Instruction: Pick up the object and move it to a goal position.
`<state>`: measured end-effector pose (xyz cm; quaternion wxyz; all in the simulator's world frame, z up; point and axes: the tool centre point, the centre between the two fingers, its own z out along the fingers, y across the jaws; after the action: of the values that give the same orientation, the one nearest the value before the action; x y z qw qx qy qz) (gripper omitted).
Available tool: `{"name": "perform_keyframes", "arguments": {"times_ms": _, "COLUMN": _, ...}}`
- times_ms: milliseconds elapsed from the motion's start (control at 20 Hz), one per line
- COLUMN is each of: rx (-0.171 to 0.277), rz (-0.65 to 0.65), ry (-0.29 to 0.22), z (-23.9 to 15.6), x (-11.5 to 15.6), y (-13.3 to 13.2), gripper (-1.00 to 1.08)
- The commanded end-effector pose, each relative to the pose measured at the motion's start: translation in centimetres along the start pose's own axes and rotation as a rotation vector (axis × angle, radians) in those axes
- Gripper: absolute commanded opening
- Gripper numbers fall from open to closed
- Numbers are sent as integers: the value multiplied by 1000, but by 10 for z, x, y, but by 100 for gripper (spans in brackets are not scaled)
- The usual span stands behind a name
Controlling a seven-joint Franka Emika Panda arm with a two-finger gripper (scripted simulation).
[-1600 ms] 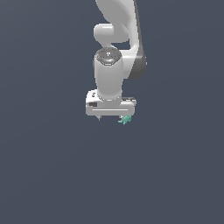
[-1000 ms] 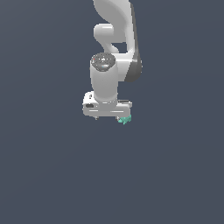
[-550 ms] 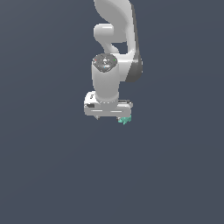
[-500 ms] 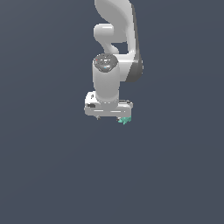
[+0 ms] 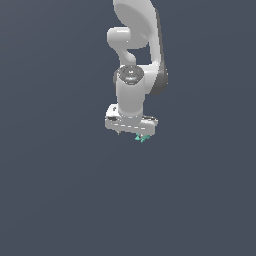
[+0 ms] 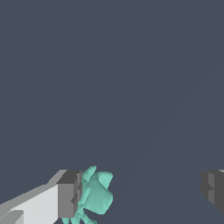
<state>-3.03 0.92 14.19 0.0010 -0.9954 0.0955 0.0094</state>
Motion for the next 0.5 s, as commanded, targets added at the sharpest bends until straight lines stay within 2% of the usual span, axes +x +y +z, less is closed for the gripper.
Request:
{"name": "perform_keyframes", "arguments": {"times_ms": 0, "rx": 0, "rz": 46, "ry": 2, "z": 6, "x": -8, "y": -8, "gripper": 100}}
{"name": "perform_keyframes", "arguments": {"times_ms": 450, "rx": 1, "rz": 225, "ry": 9, "z": 30, "x": -42, "y": -35, "gripper": 100}}
